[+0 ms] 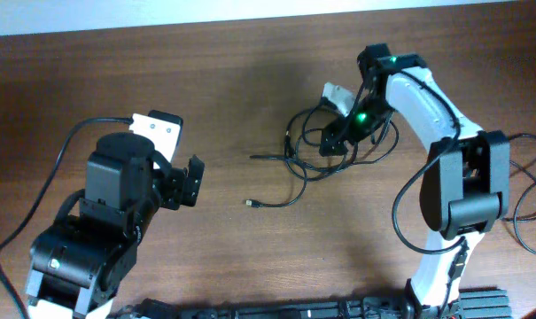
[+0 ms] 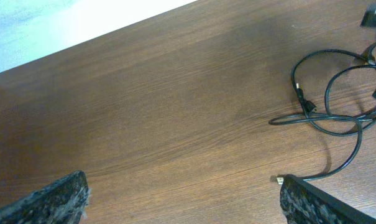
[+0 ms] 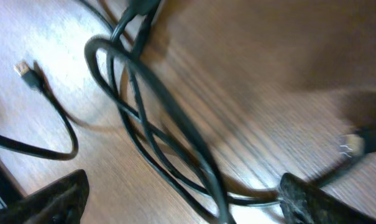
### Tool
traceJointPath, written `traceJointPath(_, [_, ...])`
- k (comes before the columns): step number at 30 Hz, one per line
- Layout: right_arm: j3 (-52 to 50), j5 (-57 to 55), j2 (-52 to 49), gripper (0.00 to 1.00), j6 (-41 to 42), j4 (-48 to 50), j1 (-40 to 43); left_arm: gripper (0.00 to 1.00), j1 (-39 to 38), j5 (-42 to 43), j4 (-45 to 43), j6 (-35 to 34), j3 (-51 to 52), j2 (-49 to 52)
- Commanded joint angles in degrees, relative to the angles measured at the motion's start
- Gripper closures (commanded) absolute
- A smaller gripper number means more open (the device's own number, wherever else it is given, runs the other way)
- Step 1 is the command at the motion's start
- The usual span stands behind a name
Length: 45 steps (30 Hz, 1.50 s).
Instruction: Untangle cables
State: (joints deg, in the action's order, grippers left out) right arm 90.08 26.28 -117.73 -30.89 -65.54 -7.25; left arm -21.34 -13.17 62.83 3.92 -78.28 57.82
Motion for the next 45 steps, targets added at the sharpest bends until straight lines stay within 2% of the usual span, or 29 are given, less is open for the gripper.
traceJointPath(1, [-3.13,2.51,-0.74,0.37,-0.63,0.94,-2.32,0.01,0.13,-0.61,-0.13,0.87,-0.63,-0.13])
traceJointPath(2, [-3.41,2.67,-0.72,0.75,-0.63,1.27,-3.06,0.01,0.13,-0.61,-0.13,0.9,-0.63,-0.13])
traceJointPath(3, [-3.32,2.64,-0.68,0.96,-0.13,1.03,-3.37,0.01,0.13,-0.61,-0.13,0.9,-0.63,-0.13])
traceJointPath(5, [-0.07,2.56,-0.59,0.96,-0.2,-3.93,-3.17,0.01,0.13,-0.61,-0.13,0.9,-0.63,-0.13])
traceJointPath(7, [10.34,0.85,-0.59,0.96,-0.17,-13.14,-3.19,0.01,0.13,-0.61,-0.13,0.9,-0.63,-0.13])
traceJointPath(11, [47.58,-2.75,-0.59,0.96,1.84,-28.79,-3.26,0.01,0.13,-0.61,-0.13,0.9,-0.63,-0.13])
traceJointPath(13, [65.96,-2.71,-0.52,0.96,5.05,-29.35,-3.3,0.01,0.13,-0.61,-0.13,0.9,-0.63,-0.13])
traceJointPath(14, [79.45,-2.54,-0.48,0.96,6.97,-28.7,-3.3,0.01,0.13,-0.61,-0.13,0.9,-0.63,-0.13])
traceJointPath(16, [89.79,-2.54,0.31,0.96,10.54,-25.07,-3.3,0.01,0.13,-0.61,-0.13,0.87,-0.63,-0.13])
traceJointPath(19, [89.77,-2.51,4.48,0.96,19.98,-14.84,-3.3,0.01,0.13,-0.61,-0.13,0.9,-0.63,-0.13])
traceJointPath(23, [89.77,-3.15,4.57,0.96,23.1,-8.76,-3.23,0.01,0.13,-0.61,-0.13,0.9,-0.63,-0.13])
traceJointPath(25, [89.7,-5.09,4.55,0.96,24.55,-12.59,-3.23,0.01,0.13,-0.61,-0.13,0.9,-0.63,-0.13])
traceJointPath(28, [89.02,-21.9,4.35,0.96,27.17,-29.05,-3.23,0.01,0.13,-0.61,-0.13,0.9,-0.61,-0.13])
traceJointPath(29, [88.83,-24.48,4.13,0.96,27.19,-31.8,-3.23,0.01,0.13,-0.61,-0.13,0.9,-0.63,-0.13])
traceJointPath(30, [86.05,-26.97,4.22,0.96,31.43,-31.78,-3.26,0.01,0.13,-0.61,-0.13,0.9,-0.61,-0.13])
traceJointPath(31, [82.09,-27.21,4.09,0.96,31.65,-31.78,-3.23,0.01,0.13,-0.61,-0.13,0.9,-0.63,-0.13])
traceJointPath(34, [68.87,-26.67,4.07,0.96,34.69,-31.78,-3.26,0.01,0.13,-0.61,-0.13,0.9,-0.63,-0.13])
traceJointPath(35, [66.01,-24.65,4.07,0.96,34.82,-31.78,-3.3,0.01,0.13,-0.61,-0.13,0.9,-0.63,-0.13])
traceJointPath(36, [62.9,-17.42,4.07,0.96,34.77,-31.78,-3.3,0.01,0.13,-0.61,-0.13,0.9,-0.63,-0.13])
traceJointPath(40, [62.16,-8.33,4.09,0.96,34.77,-31.78,-3.61,0.01,0.13,-0.61,-0.13,0.9,-0.63,-0.13])
traceJointPath(45, [62.16,-8.52,4.13,0.96,34.16,-31.78,-11.34,0.01,0.13,-0.61,-0.13,0.9,-0.63,-0.13])
